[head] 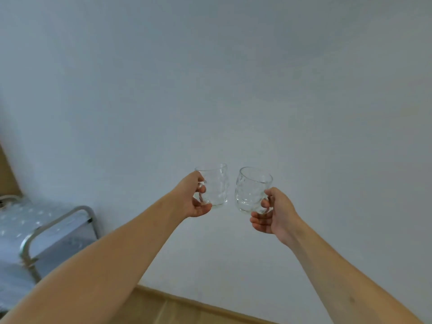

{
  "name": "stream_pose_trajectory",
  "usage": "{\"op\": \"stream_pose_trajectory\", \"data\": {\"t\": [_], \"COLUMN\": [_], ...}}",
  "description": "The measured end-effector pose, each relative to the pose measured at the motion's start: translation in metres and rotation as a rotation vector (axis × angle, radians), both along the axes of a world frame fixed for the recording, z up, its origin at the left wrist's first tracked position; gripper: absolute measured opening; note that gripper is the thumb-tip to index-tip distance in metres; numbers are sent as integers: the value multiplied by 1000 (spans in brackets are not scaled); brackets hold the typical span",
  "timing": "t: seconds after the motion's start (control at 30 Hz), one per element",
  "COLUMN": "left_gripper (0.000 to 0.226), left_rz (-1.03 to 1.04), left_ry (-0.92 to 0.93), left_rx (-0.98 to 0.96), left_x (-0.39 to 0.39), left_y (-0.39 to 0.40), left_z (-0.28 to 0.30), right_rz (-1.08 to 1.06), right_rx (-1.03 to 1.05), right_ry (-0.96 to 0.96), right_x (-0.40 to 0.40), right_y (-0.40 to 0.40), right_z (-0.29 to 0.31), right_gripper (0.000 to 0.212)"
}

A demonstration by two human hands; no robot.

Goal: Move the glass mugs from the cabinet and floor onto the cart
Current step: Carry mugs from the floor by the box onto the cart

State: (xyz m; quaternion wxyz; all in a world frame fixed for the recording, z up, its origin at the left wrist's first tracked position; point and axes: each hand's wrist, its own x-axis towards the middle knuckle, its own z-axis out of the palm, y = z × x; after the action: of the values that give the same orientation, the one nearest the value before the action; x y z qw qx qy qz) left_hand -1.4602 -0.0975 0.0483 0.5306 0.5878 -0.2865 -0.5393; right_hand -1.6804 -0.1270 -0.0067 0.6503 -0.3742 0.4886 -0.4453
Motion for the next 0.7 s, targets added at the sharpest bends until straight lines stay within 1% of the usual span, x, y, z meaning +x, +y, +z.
{"op": "stream_pose_trajectory", "data": {"t": [0.23,0.4,0.6,0.7], "left_gripper": [5,16,14,20], "left_rz": [201,400,609,684], "left_ry": [50,69,70,66], "left_rx": [3,70,70,119], "left_x": [125,202,289,329], "left_y": [14,22,18,16], "left_z": [-12,-24,-38,-40], "right_rz": [189,349,542,640], "right_rx": [39,53,46,57], "right_ry": [21,59,91,89], "right_x": [137,227,329,381], "right_y": [-31,-53,-87,-106], "right_z": [-6,-7,-14,-15], "right_gripper": [35,36,36,37]}}
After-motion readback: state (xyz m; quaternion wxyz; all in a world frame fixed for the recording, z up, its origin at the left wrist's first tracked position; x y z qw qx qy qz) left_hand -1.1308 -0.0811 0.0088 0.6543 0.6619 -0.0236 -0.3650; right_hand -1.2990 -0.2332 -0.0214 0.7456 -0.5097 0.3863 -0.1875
